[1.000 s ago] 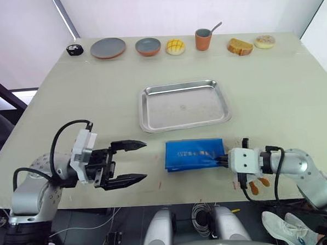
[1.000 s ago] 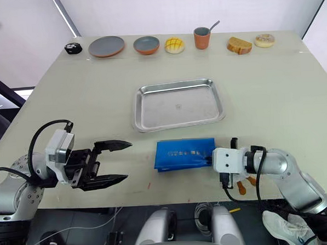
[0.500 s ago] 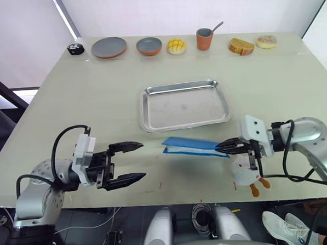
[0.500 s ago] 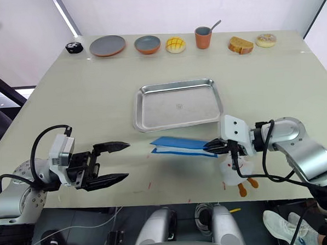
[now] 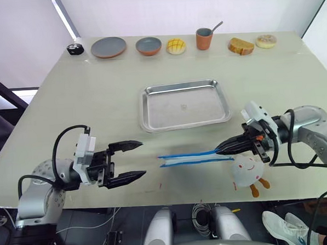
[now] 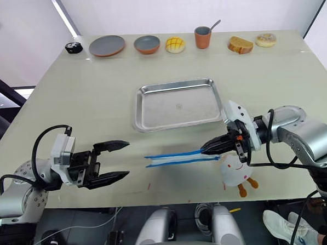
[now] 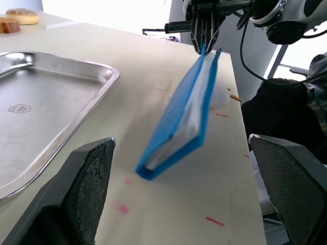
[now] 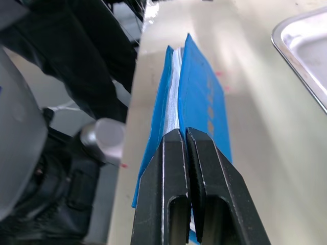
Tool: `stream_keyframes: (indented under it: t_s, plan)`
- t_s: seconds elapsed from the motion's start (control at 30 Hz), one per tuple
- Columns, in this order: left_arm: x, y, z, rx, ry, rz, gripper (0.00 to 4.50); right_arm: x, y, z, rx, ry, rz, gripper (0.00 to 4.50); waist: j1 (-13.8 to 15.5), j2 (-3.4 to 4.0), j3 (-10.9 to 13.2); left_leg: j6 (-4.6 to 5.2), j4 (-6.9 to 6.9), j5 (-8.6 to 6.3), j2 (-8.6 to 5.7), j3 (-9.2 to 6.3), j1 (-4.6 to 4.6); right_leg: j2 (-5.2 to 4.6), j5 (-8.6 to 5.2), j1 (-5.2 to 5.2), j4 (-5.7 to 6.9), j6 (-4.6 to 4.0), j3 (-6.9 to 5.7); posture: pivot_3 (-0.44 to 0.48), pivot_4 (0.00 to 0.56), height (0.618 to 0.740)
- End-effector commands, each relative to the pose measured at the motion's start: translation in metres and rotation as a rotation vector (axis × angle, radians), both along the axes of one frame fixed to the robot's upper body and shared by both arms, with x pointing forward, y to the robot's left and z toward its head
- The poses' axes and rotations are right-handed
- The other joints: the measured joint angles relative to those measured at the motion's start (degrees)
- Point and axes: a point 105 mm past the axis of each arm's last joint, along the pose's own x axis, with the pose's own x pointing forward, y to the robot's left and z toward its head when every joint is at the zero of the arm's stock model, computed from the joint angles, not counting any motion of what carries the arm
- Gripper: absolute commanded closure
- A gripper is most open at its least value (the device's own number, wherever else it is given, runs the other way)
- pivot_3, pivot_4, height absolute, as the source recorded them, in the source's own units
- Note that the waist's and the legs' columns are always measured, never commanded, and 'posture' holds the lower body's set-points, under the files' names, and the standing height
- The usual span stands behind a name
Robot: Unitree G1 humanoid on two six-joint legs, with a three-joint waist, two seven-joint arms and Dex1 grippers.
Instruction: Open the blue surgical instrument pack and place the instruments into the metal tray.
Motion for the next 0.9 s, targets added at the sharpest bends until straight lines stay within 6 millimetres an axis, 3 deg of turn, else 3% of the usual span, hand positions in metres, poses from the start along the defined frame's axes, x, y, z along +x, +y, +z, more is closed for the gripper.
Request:
stream_keyframes:
  t_s: [0.03, 0.27, 0.73, 0.83, 0.9]
  plan:
    - [-0.003, -0.005, 0.005, 0.001, -0.033, -0.017, 0.00, 0.007, 0.000, 0.000, 0.010, -0.018, -0.012, 4.43, 0.02, 0.01, 0.00, 0.00, 0.00, 0.00, 0.00, 0.00, 0.00, 0.00, 0.00, 0.00, 0.00, 0.00, 0.00, 0.000, 0.150, 0.740]
    - [0.000, -0.010, 0.001, 0.013, -0.031, -0.006, 0.00, 0.030, -0.014, -0.017, -0.038, -0.043, -0.087, 4.43, 0.02, 0.04, 0.03, 0.00, 0.00, 0.00, -0.01, 0.02, -0.01, -0.01, 0.00, -0.02, -0.01, 0.00, 0.00, 0.000, 0.150, 0.740]
    - [0.019, -0.038, -0.010, -0.001, -0.043, -0.055, 0.00, 0.032, -0.016, -0.027, -0.051, -0.054, -0.093, 4.43, 0.06, 0.07, 0.04, 0.00, 0.00, 0.00, -0.03, 0.02, -0.02, 0.00, 0.00, -0.02, 0.00, 0.00, 0.01, 0.000, 0.150, 0.740]
    - [0.024, -0.048, -0.010, -0.021, -0.047, -0.084, 0.79, 0.032, -0.015, -0.027, -0.051, -0.057, -0.098, 4.50, 0.04, 0.06, 0.03, 0.00, 0.01, 0.00, -0.03, 0.01, -0.02, 0.01, 0.01, -0.02, 0.01, 0.00, 0.00, 0.000, 0.150, 0.740]
    - [0.026, -0.051, -0.010, -0.021, -0.054, -0.097, 1.58, 0.032, -0.014, -0.027, -0.049, -0.057, -0.100, 4.50, -0.08, 0.07, 0.03, 0.00, 0.01, 0.00, -0.04, 0.03, -0.02, 0.02, 0.00, -0.02, 0.02, 0.01, 0.01, 0.000, 0.150, 0.740]
